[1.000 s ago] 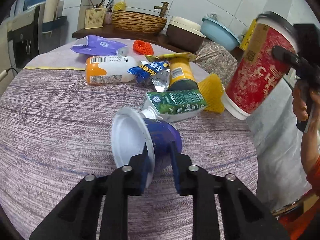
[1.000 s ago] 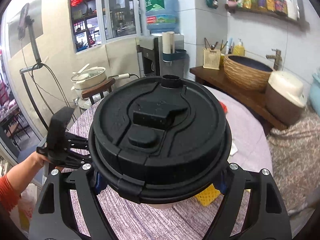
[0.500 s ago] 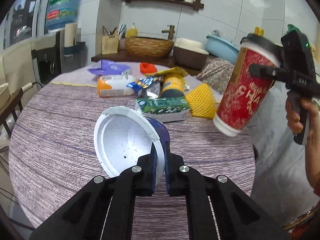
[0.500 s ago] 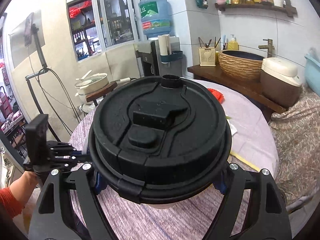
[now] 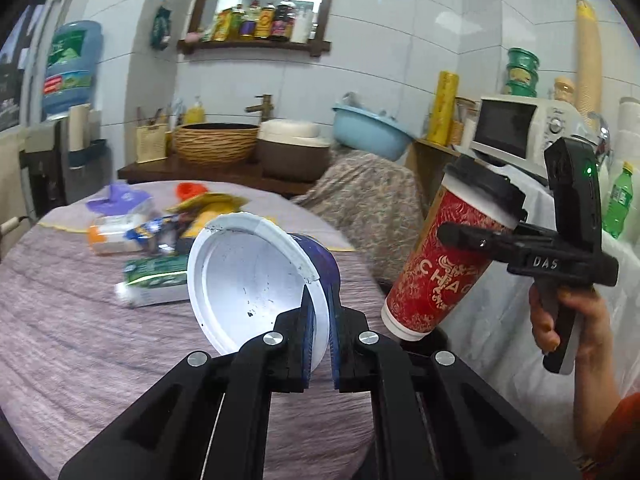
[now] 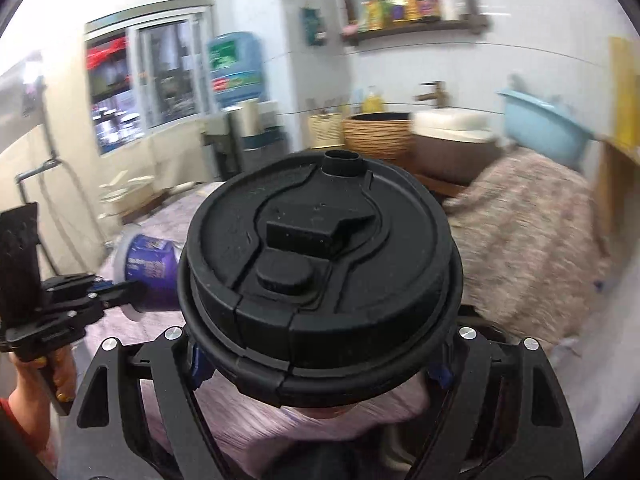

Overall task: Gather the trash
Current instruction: 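Carry the red cup with the right tool and blue cup with the left tool to the black bin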

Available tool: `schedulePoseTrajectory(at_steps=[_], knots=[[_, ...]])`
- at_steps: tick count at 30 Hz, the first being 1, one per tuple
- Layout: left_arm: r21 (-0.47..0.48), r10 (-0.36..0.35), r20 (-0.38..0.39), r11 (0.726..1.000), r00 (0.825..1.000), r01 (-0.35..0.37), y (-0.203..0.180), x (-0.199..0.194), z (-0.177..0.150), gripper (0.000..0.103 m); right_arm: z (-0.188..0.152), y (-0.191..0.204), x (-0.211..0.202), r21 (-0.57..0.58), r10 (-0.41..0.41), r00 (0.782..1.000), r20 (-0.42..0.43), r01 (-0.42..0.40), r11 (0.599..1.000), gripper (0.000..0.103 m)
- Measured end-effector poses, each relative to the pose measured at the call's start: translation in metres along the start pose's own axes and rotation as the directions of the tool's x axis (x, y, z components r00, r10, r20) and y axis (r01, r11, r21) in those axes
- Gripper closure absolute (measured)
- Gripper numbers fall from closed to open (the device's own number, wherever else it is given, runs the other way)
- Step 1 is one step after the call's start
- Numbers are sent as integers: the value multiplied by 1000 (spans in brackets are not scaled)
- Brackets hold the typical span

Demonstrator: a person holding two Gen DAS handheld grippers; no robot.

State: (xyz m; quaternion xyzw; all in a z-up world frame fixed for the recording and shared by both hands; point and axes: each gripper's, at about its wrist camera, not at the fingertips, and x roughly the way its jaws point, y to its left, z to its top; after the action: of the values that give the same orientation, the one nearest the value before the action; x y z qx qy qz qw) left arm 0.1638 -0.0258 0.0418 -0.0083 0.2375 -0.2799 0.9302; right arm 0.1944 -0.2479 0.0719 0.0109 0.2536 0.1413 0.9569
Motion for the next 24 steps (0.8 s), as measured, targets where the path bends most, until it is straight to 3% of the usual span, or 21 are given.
schedulePoseTrajectory(at_steps=[6, 11, 16, 21, 24], knots=[[49, -97, -6, 994, 995, 97, -49, 37, 9, 95, -18, -57, -24, 99, -164, 986, 6, 162, 982, 24], [58, -174, -41, 983, 984, 176, -77, 71, 16, 95, -37, -98, -7, 159, -264, 963, -50, 269, 950, 24], [103, -191, -69, 975, 979, 197, -105, 102, 19, 95, -64, -136, 37, 188, -299, 943, -144, 323, 928, 24], [99, -204, -111, 972, 973, 215, -117, 130, 14, 95, -106, -168, 111, 204, -277, 910, -308, 347, 915, 24], [88, -209, -132, 971, 969, 221, -120, 142, 12, 95, -135, -174, 158, 179, -256, 863, -435, 362, 915, 24]])
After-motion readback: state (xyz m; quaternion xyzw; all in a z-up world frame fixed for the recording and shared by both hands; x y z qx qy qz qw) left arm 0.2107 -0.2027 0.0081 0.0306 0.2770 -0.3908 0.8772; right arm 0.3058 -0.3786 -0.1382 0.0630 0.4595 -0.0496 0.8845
